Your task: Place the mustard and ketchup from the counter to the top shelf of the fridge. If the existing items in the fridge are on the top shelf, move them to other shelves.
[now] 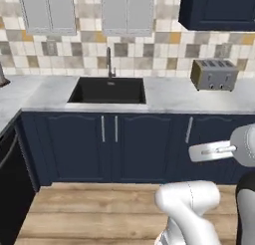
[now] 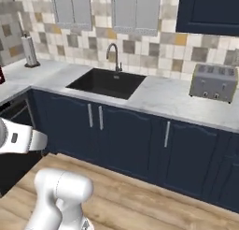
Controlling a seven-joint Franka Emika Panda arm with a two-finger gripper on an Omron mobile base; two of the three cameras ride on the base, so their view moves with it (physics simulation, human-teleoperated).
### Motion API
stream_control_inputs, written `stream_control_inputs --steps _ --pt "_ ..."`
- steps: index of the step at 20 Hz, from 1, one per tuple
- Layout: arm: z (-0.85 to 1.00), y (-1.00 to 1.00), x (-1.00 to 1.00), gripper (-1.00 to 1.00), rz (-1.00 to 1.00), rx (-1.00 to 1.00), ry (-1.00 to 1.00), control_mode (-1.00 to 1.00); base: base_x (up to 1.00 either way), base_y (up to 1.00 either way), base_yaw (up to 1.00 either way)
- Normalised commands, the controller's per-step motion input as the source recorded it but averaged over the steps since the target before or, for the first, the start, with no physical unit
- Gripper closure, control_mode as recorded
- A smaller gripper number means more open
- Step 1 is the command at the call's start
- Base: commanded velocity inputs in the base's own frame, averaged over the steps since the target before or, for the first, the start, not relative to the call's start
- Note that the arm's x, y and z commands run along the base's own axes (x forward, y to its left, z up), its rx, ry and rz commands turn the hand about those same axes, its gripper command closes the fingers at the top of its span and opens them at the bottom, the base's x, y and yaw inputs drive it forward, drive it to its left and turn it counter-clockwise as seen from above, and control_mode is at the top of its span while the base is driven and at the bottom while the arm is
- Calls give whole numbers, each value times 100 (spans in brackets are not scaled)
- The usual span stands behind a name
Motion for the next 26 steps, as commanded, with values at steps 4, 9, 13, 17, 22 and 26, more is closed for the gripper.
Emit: stream_control_inputs --steps 4,9,13,17,22,26 --pt "0 0 0 -100 0 0 0 100 100 3 68" --pt "0 0 0 -100 0 0 0 100 100 0 65" --pt "0 0 0 -100 0 0 0 100 100 0 77" --pt "0 0 0 -100 0 0 0 100 68 0 87" --pt "0 0 0 -100 0 0 0 100 77 0 83" --pt "0 0 0 -100 0 0 0 100 98 2 41"
